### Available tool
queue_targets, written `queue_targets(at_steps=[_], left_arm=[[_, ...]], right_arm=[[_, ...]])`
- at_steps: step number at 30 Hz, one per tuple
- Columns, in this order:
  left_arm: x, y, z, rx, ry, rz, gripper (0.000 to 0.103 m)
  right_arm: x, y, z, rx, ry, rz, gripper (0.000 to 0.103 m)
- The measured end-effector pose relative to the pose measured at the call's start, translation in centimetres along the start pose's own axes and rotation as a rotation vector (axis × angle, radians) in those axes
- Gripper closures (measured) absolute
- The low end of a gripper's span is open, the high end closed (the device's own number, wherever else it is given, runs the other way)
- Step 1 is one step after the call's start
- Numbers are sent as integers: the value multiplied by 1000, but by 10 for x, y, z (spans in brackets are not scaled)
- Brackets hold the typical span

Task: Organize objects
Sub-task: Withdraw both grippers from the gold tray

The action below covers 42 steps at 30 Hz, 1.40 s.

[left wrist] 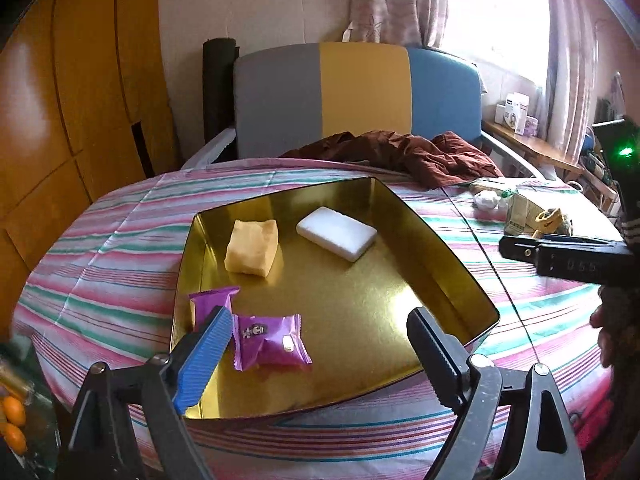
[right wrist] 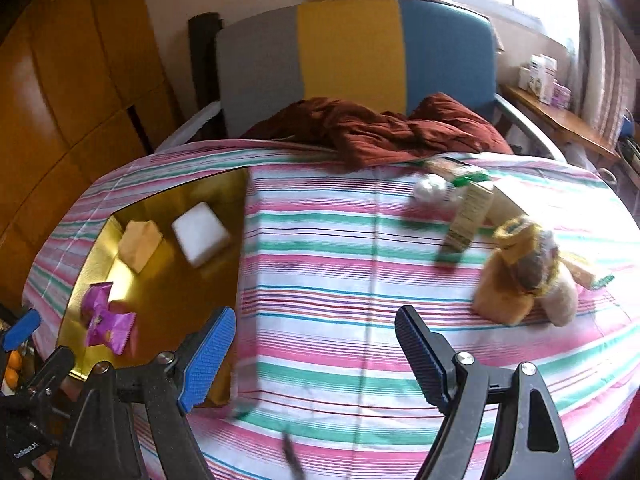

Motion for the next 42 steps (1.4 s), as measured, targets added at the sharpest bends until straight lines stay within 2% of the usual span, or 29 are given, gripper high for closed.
queue_targets(at_steps=[11, 24, 33, 38, 42], left_arm=[[-18, -6, 0, -14, 5, -60, 13], [-56, -14, -7, -11, 46, -150, 13], [-97, -17, -15, 2, 136, -218, 13], [-124, -18, -20, 13, 188, -253, 13], [-145, -16, -26, 31, 227, -282, 13]], right_arm=[[-70, -8, 14, -11, 78, -103, 20], [-181, -20, 37, -47, 187, -283, 20], [-288, -17, 45, -62, 308, -513, 20], [-330, -5, 37, -25, 335, -605, 20], [-349, 7, 20, 23, 311, -652, 20]])
Point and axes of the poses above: each gripper's, at about its wrist camera, not at the fingertips, and z roughly against the way its jaws point, x to its left, y to its underside, the point moved 5 cm from there along -z, roughly the way its jaws point, and after that the axes turned 1 degree about z, right-handed, at the moved point
